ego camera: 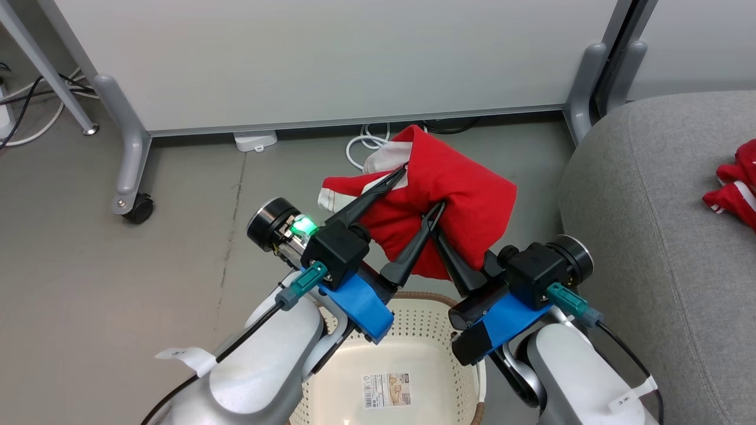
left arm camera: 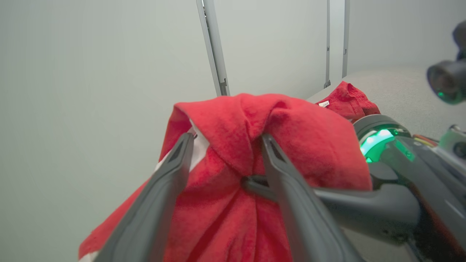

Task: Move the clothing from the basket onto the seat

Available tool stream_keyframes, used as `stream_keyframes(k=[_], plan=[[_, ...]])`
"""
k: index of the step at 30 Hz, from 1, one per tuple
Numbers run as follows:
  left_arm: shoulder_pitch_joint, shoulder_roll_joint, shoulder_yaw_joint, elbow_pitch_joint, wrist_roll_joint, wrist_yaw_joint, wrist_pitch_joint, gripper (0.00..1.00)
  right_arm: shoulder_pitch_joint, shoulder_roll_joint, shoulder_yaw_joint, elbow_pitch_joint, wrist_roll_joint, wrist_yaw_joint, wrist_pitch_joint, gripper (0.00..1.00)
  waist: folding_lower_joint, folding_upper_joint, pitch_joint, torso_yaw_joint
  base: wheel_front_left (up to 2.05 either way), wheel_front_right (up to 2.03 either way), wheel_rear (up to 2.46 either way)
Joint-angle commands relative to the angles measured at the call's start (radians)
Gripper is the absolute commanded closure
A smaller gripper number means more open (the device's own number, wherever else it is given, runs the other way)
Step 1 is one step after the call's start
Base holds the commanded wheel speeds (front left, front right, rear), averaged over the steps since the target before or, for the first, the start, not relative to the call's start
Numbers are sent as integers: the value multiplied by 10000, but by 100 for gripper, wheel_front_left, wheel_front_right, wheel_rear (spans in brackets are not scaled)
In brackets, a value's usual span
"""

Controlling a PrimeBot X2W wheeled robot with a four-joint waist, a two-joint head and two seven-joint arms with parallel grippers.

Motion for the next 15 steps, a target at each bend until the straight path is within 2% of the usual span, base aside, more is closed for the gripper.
stream_keyframes(k=[1,8,15], plan=[[-72,0,69,9,81,-13,-47,0,116,31,-85,7,33,5,-38,100,0,-1,-3,-2,0,0,0],[80,15,180,-47,235,-12,-47,0,359,-15,-513,-16,37,5,-38,100,0,-1,-41,-99,0,0,0],[352,105,326,-179,442,51,-47,0,745,-69,-1353,-287,-74,5,-39,100,0,-1,27,-568,0,0,0]])
